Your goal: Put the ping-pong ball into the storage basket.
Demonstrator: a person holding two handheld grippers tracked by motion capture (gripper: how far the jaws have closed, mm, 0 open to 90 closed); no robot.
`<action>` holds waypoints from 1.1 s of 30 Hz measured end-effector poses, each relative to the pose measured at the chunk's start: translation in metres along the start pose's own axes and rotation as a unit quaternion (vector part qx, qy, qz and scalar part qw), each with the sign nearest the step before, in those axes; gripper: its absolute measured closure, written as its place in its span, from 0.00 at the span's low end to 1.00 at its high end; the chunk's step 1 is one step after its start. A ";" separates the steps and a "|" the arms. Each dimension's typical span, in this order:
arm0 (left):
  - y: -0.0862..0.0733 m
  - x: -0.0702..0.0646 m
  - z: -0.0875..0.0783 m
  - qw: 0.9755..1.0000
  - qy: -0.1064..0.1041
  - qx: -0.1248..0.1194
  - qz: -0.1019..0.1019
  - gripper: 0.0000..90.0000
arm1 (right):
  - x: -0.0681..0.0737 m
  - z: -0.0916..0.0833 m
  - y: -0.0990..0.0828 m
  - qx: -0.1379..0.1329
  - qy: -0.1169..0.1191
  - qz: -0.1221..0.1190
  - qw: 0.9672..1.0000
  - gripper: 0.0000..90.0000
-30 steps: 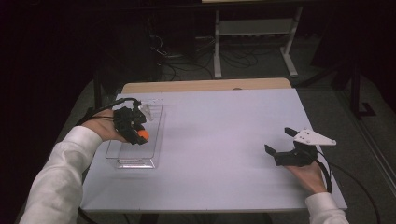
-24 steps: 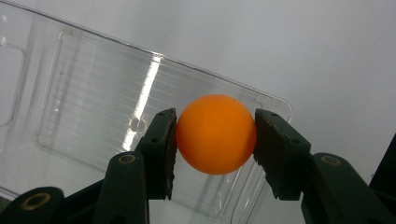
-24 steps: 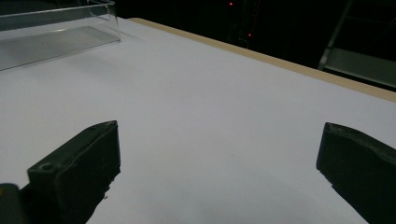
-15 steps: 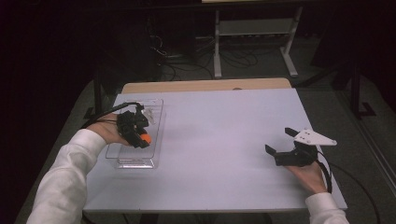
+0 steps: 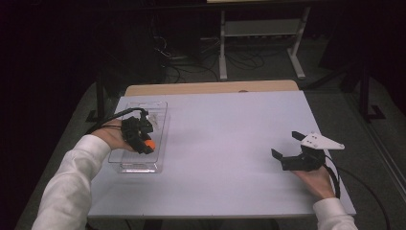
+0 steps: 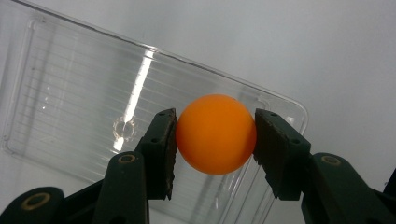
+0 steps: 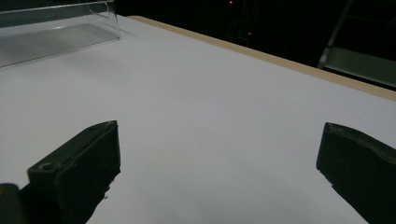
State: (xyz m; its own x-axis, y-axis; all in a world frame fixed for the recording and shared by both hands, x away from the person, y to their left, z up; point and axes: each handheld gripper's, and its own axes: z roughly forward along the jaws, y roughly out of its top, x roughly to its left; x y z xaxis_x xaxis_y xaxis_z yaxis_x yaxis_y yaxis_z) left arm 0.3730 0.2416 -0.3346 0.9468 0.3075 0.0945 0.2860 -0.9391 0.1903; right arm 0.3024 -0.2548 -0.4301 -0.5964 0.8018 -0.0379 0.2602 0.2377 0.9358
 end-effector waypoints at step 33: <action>-0.005 0.008 0.033 1.000 -0.019 0.008 -0.013 0.56 | 0.000 0.000 -0.001 0.005 -0.001 0.001 1.000 0.00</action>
State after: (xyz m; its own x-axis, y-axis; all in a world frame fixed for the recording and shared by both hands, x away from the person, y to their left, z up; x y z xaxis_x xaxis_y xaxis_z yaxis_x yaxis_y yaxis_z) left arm 0.3841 0.2433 -0.3673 0.9439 0.3262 0.0521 0.3129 -0.9334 0.1759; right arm 0.3021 -0.2546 -0.4308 -0.5952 0.8027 -0.0372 0.2677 0.2418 0.9327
